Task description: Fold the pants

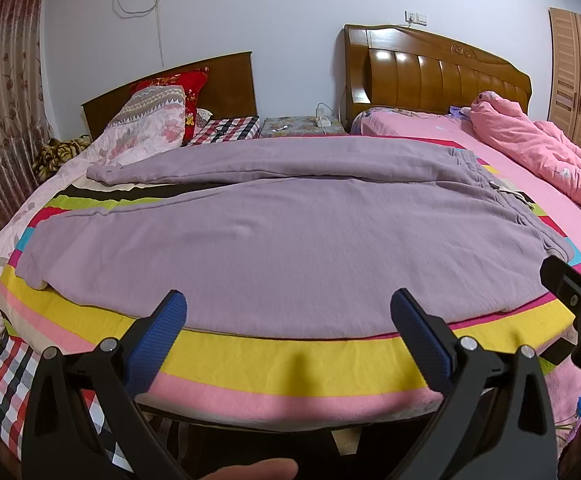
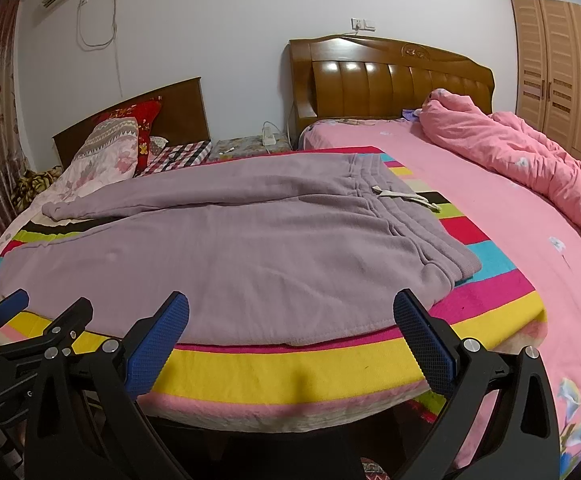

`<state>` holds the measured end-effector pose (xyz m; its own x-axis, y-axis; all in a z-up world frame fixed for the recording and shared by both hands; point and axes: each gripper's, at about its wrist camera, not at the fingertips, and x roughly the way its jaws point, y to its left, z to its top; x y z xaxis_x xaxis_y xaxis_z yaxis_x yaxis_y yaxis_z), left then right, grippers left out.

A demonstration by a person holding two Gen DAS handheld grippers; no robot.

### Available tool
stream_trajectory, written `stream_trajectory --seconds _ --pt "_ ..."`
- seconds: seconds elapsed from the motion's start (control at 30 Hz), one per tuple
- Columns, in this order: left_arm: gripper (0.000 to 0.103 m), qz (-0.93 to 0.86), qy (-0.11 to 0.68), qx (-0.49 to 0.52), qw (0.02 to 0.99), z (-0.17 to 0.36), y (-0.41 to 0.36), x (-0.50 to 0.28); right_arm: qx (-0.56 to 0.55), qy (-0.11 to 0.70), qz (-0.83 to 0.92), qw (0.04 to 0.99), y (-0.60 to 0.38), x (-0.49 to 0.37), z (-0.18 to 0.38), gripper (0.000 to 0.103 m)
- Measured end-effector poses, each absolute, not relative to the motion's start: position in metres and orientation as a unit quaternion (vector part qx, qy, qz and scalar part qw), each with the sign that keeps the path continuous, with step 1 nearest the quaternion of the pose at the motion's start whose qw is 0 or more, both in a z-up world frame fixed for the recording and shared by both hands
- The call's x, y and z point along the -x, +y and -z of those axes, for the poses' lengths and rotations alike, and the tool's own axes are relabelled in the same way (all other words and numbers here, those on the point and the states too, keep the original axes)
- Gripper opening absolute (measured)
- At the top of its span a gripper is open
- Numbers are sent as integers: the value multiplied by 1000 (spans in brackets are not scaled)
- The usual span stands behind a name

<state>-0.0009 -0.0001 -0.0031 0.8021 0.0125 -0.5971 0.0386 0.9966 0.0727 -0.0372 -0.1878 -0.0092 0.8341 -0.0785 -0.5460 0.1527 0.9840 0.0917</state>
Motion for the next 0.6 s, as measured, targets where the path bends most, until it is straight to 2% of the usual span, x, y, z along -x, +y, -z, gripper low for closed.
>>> stream_trajectory --seconds 0.6 --pt "102 7 316 -40 948 5 1 1 -69 287 57 954 -179 44 19 99"
